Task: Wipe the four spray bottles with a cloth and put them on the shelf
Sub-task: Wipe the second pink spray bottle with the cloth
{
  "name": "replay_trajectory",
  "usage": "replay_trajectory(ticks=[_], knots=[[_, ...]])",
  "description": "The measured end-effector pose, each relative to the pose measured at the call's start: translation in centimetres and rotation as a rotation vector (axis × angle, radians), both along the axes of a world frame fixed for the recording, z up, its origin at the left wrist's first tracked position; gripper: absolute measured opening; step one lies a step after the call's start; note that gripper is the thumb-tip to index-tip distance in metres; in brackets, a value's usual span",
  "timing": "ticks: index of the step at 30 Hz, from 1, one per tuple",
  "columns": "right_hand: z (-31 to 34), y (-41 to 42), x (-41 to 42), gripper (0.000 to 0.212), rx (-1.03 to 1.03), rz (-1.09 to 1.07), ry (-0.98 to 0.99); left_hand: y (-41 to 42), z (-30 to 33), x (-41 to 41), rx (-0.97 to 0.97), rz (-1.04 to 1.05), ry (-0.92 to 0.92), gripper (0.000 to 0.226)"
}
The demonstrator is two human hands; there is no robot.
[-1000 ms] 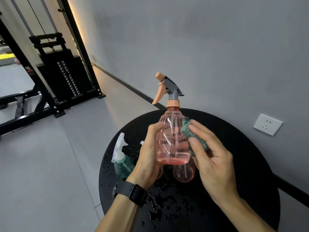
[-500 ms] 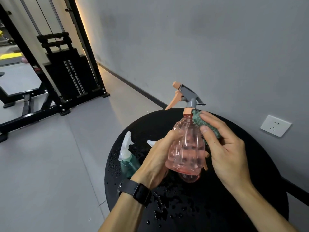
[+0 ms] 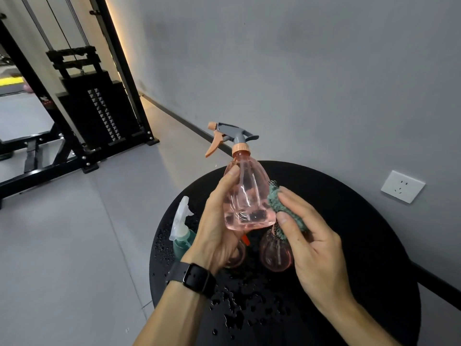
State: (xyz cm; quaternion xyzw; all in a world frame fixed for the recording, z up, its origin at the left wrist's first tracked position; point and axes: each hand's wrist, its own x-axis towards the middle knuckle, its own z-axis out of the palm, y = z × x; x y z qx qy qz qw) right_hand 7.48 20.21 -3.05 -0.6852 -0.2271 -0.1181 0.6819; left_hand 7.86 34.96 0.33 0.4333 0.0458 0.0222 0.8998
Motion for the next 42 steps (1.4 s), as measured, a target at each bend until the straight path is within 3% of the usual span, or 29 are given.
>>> replay_trajectory(ticks=[5, 11, 17, 23, 27, 34, 38, 42], knots=[[0.2, -0.4, 0.1, 0.033, 0.000, -0.009, -0.015, -0.4, -0.5, 0.1, 0.015, -0.008, -0.026, 0.033], [0.9, -0.8, 0.7, 0.035, 0.035, -0.027, 0.009, -0.8, -0.9, -0.4, 0.304, -0.022, -0.003, 0.043], [2.1, -1.3, 1.4, 0.033, 0.092, -0.116, 0.027, -1.6, -0.8, -0.7, 0.431, -0.165, 0.065, 0.049], [3.0, -1.5, 2.0, 0.031, 0.095, -0.081, 0.076, -2.2, -1.1, -1.0, 0.353, -0.242, 0.040, 0.066], [2.9, -1.6, 2.1, 0.032, 0.045, -0.056, 0.073, -2.0, -1.1, -0.8, 0.196, -0.159, 0.054, 0.082], [2.0, -1.1, 1.0, 0.034, 0.020, -0.017, 0.028, -1.1, -0.9, 0.1, 0.008, -0.053, -0.007, 0.088], [1.6, -0.9, 0.8, 0.035, 0.013, 0.010, 0.004, -1.0, -1.1, 0.2, 0.036, 0.035, -0.008, 0.069], [1.2, -0.8, 0.8, 0.037, 0.033, 0.037, 0.015, -0.9, -1.2, 0.0, 0.265, 0.099, -0.026, 0.052]])
